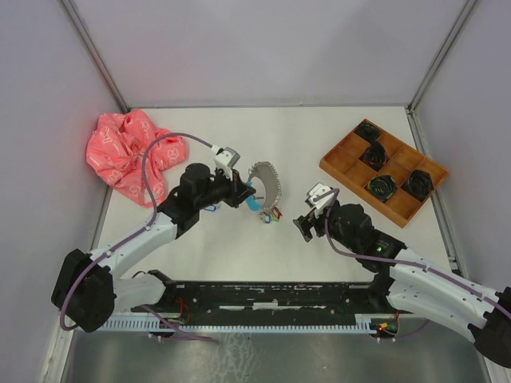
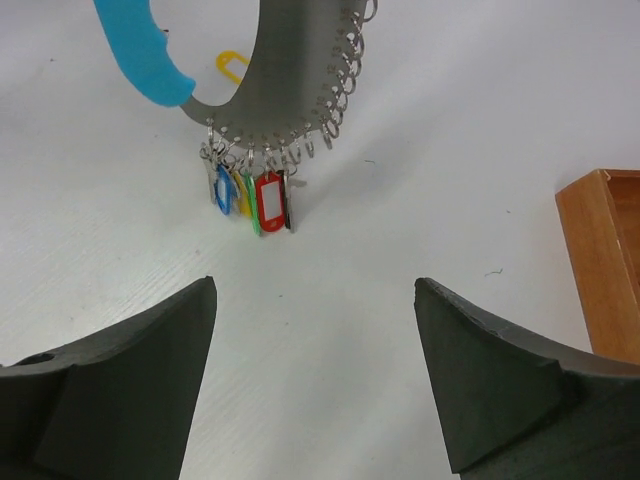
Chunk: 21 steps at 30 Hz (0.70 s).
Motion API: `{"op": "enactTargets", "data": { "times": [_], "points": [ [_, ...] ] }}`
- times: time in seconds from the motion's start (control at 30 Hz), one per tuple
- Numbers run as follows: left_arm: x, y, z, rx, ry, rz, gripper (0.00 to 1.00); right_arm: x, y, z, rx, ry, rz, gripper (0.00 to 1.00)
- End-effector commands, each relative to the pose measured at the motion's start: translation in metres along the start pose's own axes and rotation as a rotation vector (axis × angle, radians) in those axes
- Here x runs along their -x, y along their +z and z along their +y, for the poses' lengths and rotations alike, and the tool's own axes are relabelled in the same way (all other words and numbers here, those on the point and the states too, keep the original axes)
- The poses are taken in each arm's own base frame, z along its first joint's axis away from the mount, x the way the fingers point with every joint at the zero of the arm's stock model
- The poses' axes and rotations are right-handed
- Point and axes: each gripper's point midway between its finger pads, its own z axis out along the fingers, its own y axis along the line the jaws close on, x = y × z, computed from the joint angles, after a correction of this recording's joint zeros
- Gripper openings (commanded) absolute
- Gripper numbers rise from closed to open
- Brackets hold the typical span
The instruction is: Put the keys on the keyring
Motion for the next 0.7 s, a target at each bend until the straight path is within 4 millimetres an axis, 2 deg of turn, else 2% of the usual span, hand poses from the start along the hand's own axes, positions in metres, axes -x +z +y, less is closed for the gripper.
{"op": "enactTargets", "data": {
  "times": [0.0,0.27,0.5,0.67],
  "points": [
    [0.049,-0.011,-0.015,-0.105,0.12,-0.117,0.03,0.02,0.002,0.01,0.067,-0.052,-0.091,0.87],
    [0.049,-0.017,-0.025,-0.254,0.187,-0.055,0.03,0.023,0.005,0.031,0.193,-0.141,-0.138,0.89],
    [0.052,-0.031,-0.039,-0.32,0.273,-0.007,0.03,0.023,0.011,0.047,0.29,-0.333,-0.232,0.82],
    [0.052,-0.04,-0.047,-0.35,0.29,-0.004,0.03,0.03,0.016,0.044,0.265,-0.396,-0.299,0.77]
  ]
}}
